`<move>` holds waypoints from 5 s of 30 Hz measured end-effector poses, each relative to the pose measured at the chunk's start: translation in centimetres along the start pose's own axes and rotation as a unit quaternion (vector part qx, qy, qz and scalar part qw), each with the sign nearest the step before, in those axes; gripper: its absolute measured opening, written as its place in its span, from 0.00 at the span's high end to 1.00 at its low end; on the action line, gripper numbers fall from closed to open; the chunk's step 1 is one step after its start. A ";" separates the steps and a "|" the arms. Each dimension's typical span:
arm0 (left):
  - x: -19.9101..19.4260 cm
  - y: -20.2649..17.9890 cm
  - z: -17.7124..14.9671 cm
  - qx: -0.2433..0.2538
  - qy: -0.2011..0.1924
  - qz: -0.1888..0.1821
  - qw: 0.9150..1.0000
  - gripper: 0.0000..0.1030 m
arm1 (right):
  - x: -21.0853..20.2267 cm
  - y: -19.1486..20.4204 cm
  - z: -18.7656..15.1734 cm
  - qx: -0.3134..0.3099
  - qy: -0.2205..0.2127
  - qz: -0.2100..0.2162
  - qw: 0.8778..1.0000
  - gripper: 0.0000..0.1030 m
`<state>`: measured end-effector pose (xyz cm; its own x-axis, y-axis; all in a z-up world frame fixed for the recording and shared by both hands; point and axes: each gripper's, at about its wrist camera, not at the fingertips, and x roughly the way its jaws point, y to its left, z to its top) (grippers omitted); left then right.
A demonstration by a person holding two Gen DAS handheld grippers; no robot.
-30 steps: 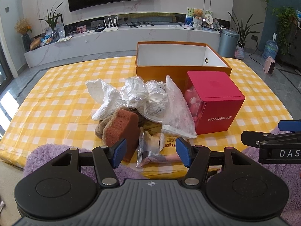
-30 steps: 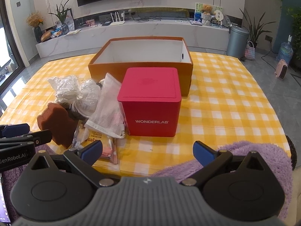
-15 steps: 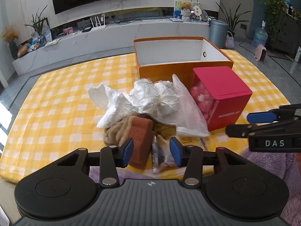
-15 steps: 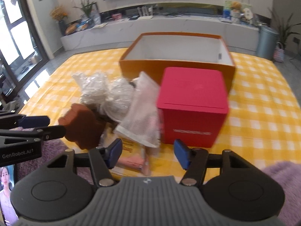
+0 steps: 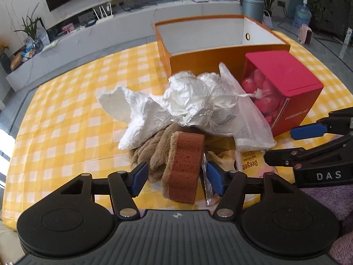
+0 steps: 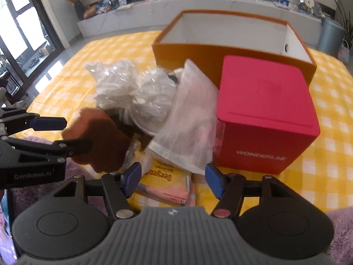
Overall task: Organize soft objects
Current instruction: 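Grasp the brown sponge with the left tool while the right tool grasps the yellow Deeyeo packet, then lift the sponge and packet and carry both over the orange box, then open both tools to drop the sponge and packet into the orange box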
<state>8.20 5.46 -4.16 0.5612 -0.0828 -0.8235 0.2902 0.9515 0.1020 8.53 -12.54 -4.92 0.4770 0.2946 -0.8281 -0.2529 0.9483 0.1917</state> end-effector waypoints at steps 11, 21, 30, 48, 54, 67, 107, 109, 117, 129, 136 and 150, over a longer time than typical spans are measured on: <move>0.9 -0.1 -0.4 -0.022 0.019 -0.013 0.999 0.64 | 2.2 -1.0 -0.1 0.016 0.025 0.008 1.000 0.34; -1.4 1.9 -1.9 -0.099 0.024 -0.033 0.994 0.65 | 5.4 -1.9 -2.0 0.057 0.071 0.047 0.995 0.19; -1.1 2.2 -2.5 -0.117 0.014 -0.045 0.992 0.65 | 7.5 -1.6 -3.0 0.023 0.071 0.054 0.996 0.31; -1.2 0.4 -2.8 -0.138 0.007 -0.087 0.987 0.65 | 2.5 -0.6 -6.3 -0.029 0.098 -0.004 0.995 0.94; -1.0 -1.7 -3.2 -0.104 0.012 -0.061 0.993 0.65 | 1.4 -0.5 -5.6 -0.081 0.067 -0.005 0.994 0.60; -0.8 -1.3 -3.6 -0.114 0.017 -0.065 0.991 0.64 | 4.4 3.6 -7.2 -0.428 0.035 -0.036 0.902 0.27; -6.3 -2.2 -2.9 -0.101 -0.045 -0.051 0.993 0.65 | -2.8 -0.7 -1.2 -0.198 -0.040 0.032 0.979 0.54; -7.1 -2.3 -2.3 -0.094 -0.055 -0.051 0.993 0.65 | -3.6 -1.2 -0.7 -0.182 -0.056 0.037 0.981 0.54; -9.4 -1.7 4.3 -0.055 -0.100 -0.074 0.991 0.65 | -8.0 -4.0 5.6 -0.111 -0.098 0.047 0.988 0.54; -3.4 -2.3 16.6 -0.001 -0.111 -0.070 0.991 0.65 | -3.4 -8.8 18.5 -0.049 -0.105 -0.031 0.993 0.54; 4.4 -0.8 20.6 -0.034 -0.055 -0.078 0.995 0.65 | 3.3 -10.8 22.9 -0.032 -0.078 -0.051 0.995 0.53; 14.4 -0.3 22.2 -0.051 0.053 -0.076 0.994 0.65 | 15.9 -14.3 25.0 0.005 0.062 -0.066 0.996 0.53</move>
<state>33.37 -2.61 -3.68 0.4311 -0.2014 -0.8795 0.2828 0.9558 -0.0803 40.79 -18.46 -7.62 0.3973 0.1506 -0.9052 -0.1858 0.9792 0.0814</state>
